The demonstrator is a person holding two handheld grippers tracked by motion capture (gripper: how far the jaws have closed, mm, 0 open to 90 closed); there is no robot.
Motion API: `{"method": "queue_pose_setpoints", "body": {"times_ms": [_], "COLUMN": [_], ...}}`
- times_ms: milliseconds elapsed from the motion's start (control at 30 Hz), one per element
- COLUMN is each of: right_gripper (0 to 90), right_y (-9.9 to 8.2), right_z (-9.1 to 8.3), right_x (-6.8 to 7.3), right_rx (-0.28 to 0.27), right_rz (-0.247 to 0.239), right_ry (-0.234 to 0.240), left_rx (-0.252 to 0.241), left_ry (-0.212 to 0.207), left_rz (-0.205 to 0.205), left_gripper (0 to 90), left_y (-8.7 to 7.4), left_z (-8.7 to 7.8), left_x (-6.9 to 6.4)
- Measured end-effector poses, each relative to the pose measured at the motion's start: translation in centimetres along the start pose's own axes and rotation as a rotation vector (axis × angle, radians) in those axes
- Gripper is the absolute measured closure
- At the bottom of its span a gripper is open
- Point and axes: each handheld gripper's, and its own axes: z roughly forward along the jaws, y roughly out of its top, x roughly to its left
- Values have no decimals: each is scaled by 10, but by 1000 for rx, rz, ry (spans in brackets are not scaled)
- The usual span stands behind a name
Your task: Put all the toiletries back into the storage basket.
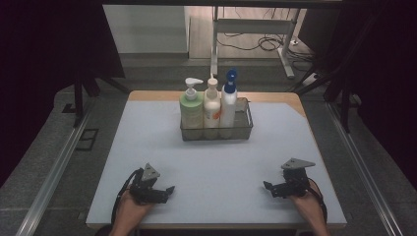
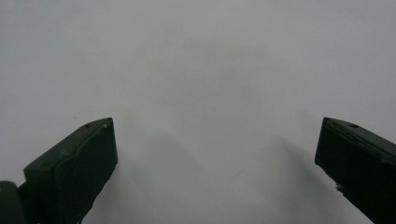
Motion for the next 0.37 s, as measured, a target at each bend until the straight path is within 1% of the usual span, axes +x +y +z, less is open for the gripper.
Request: {"method": "queue_pose_setpoints", "body": {"times_ms": [67, 367], "right_gripper": [0, 0], "right_y": [-3, -4], "right_z": [3, 3], "right_x": [0, 1], "right_rx": [14, 10], "right_rz": [-1, -2], "right_ry": [-4, -10], "left_rx": [0, 1], "left_ry": [0, 0], "left_rz": [0, -1], "left_gripper": [123, 122], "left_y": [0, 0], "left_z": [0, 0], "left_x": [0, 0]}}
